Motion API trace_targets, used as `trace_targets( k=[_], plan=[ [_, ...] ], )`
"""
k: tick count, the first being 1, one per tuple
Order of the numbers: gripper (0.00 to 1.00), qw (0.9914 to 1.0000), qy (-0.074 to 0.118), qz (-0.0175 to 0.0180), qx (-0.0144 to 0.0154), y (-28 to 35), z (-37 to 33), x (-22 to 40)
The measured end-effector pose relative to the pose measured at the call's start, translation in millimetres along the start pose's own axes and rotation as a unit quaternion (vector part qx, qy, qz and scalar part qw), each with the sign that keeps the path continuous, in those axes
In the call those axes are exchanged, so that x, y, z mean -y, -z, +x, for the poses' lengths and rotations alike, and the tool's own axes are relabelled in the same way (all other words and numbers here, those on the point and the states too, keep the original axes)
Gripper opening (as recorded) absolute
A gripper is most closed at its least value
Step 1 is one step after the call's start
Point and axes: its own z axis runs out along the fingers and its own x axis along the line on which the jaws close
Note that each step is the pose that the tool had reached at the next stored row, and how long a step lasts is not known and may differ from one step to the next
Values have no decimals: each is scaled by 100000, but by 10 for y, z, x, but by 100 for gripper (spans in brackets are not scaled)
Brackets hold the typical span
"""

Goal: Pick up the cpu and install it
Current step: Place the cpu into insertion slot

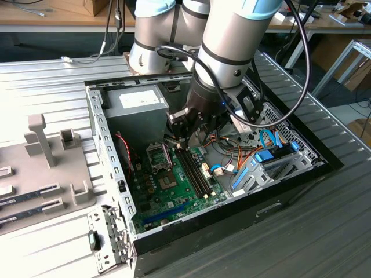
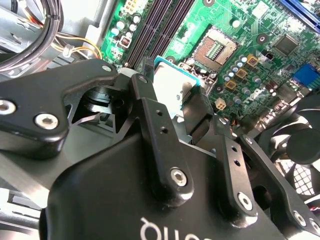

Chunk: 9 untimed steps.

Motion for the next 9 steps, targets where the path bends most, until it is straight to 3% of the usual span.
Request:
trace_targets(
  k=[9],
  plan=[
    [47, 100000, 1, -4, 0, -21, 0, 1]
  ],
)
